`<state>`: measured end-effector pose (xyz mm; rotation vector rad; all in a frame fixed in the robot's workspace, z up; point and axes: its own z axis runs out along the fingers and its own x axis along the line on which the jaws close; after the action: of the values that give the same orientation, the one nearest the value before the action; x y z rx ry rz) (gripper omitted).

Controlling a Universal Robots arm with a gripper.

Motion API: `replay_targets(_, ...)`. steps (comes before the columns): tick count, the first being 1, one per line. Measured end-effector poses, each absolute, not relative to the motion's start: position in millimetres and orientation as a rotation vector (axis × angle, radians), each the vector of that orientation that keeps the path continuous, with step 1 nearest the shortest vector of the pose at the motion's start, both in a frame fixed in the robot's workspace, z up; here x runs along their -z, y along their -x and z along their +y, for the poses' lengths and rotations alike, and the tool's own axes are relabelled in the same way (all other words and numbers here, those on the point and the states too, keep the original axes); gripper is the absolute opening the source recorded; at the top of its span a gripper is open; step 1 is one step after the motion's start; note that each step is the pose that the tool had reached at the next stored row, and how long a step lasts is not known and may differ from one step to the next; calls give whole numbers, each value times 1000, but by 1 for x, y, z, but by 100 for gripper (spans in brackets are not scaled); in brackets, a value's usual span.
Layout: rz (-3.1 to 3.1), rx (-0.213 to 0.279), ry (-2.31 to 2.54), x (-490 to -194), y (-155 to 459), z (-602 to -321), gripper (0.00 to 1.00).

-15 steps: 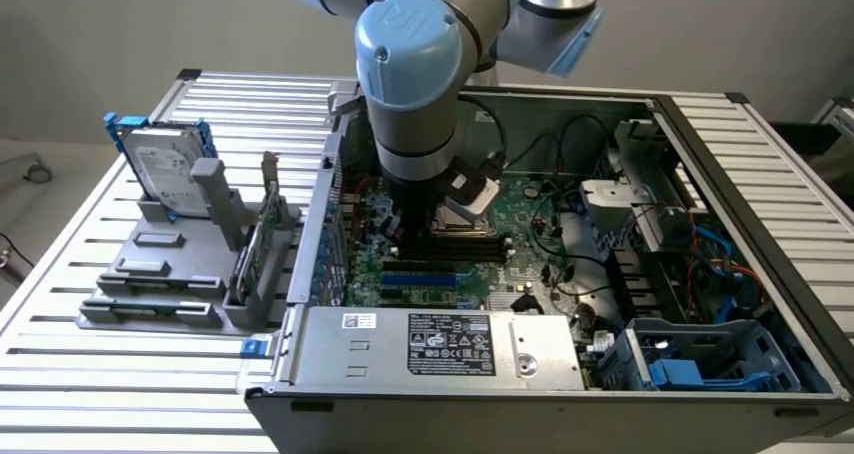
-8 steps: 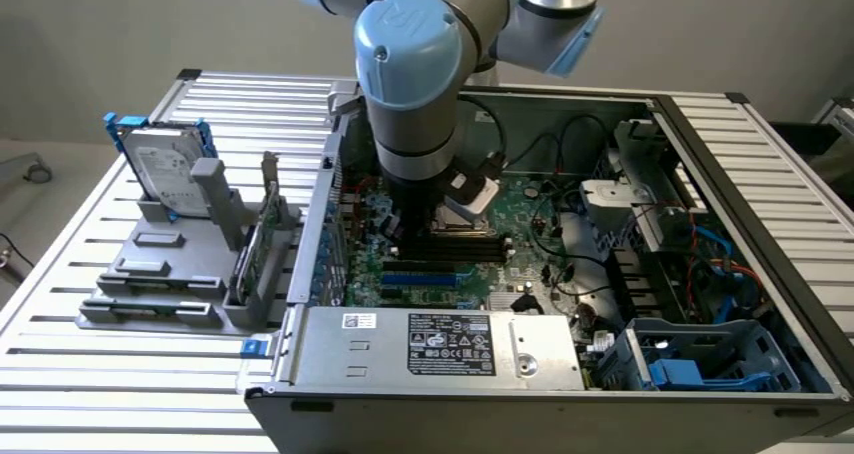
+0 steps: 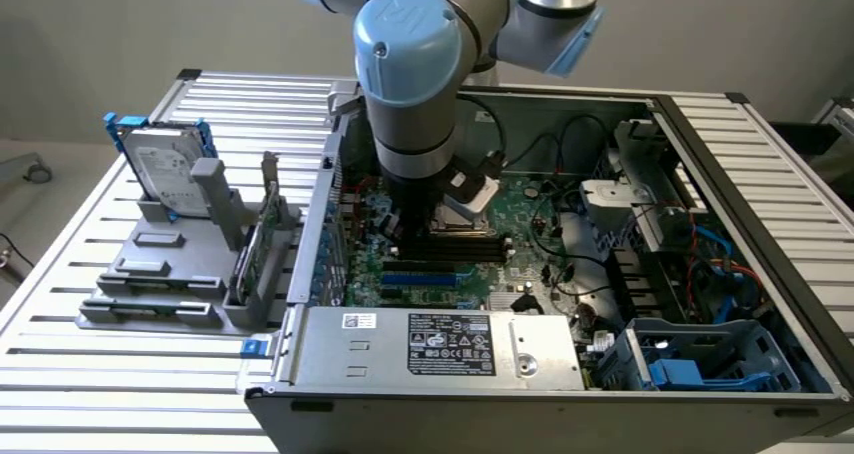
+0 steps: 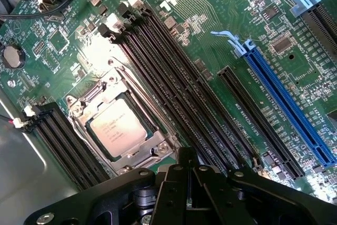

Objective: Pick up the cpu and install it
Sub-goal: 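Install the first cpu locking lever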

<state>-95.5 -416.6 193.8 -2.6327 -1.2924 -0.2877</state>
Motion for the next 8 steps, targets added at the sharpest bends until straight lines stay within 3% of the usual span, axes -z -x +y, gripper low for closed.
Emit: replay_targets(8,-1293,287,2634,-208,96,-417,11)
